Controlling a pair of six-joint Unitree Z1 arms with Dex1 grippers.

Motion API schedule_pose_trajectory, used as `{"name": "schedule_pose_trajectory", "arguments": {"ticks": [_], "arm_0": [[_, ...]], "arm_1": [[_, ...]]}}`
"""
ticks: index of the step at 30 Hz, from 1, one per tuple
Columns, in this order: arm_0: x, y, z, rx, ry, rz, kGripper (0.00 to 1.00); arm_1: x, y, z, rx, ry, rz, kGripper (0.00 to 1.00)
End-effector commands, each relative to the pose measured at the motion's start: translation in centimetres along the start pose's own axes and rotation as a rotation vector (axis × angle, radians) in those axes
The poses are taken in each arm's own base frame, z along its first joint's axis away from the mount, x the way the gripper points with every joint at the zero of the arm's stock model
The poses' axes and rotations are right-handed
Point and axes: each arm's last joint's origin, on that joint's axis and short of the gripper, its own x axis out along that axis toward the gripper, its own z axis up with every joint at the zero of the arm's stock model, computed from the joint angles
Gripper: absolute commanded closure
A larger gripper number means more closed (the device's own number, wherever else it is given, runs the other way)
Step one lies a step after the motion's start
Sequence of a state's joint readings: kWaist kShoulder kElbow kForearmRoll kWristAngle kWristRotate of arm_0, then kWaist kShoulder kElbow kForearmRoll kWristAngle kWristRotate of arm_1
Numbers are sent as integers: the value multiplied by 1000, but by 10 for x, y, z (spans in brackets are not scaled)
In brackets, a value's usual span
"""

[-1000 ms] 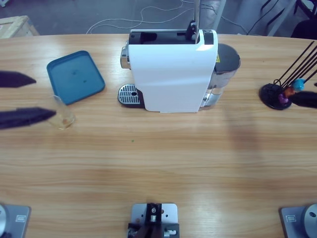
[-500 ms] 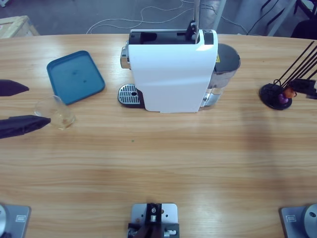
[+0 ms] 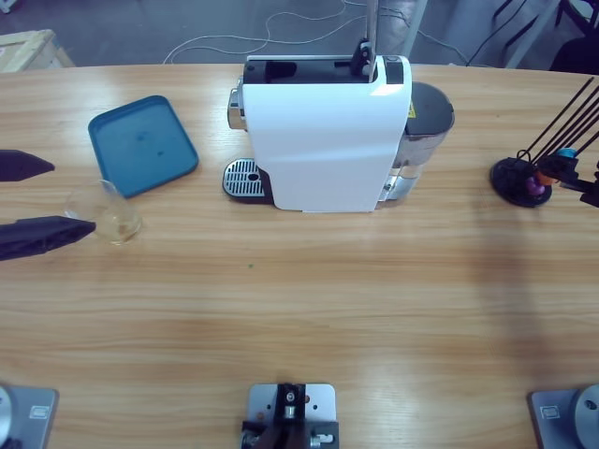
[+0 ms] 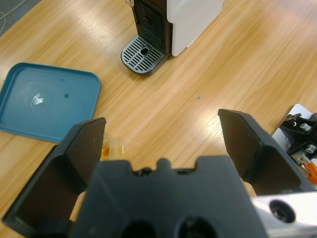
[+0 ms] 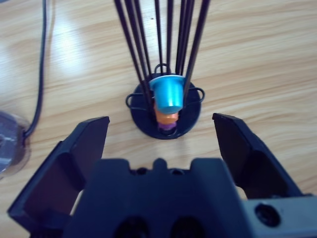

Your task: Pour coffee

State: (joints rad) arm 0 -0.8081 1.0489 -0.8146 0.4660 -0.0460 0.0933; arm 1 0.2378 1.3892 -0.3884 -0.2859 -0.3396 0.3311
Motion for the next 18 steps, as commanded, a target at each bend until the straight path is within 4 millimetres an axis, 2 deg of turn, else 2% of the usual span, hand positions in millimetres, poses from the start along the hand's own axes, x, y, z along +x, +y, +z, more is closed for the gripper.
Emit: {"name": "schedule_pose_trajectory", "arguments": {"ticks": [1, 3, 4, 5, 6, 18], "arm_0": [[3, -1, -5, -4, 23, -2, 18], [3, -1, -5, -4, 22, -3, 18], [3, -1, -5, -5, 23, -2, 18], [4, -1, -5, -4, 25, -4, 18], [4, -1, -5, -4, 25, -4, 18], [5, 0, 2, -5, 14, -3, 18]], "arm_1": [[20, -4, -12, -35, 63, -21, 196], [21, -5, -12, -35, 60, -24, 202], [22, -6, -12, -35, 61, -25, 235], [24, -7, -12, -34, 60, -24, 325], [25, -8, -12, -33, 58, -27, 340], [33, -14, -10, -5, 41, -22, 372]]}}
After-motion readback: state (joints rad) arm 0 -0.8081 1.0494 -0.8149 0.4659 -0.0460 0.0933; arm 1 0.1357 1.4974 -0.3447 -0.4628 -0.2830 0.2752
